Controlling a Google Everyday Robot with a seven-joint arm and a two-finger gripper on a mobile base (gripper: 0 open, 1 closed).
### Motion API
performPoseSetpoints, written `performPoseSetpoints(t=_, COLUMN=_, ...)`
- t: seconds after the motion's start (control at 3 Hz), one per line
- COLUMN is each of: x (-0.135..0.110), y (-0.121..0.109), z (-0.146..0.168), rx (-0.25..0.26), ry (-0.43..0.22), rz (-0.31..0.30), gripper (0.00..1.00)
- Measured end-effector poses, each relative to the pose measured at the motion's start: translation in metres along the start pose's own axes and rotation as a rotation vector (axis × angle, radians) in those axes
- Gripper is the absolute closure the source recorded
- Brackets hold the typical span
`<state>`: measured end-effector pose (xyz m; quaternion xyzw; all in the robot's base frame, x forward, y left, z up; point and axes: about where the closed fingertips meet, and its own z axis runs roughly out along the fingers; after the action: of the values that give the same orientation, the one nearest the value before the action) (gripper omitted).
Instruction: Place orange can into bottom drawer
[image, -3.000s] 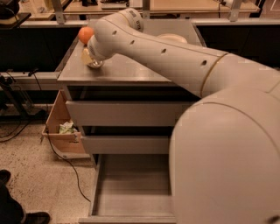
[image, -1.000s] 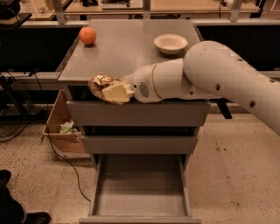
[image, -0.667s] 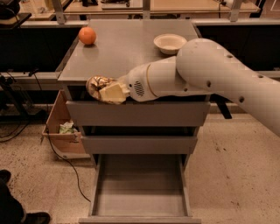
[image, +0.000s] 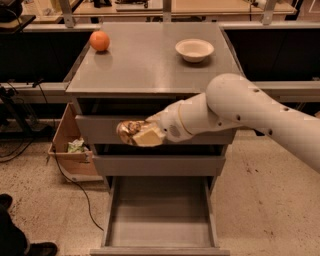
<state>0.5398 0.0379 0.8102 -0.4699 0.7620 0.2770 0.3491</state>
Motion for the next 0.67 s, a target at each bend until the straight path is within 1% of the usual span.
performPoseSetpoints(t=0.33, x=0.039, y=-0.010, z=0.002, rx=-0.031, ry=0.017, rz=-0.040, gripper=1.00)
performPoseSetpoints(t=0.67, x=0.081, y=-0.024, z=0.003, rx=-0.068, ry=0.015, rz=-0.053, gripper=1.00)
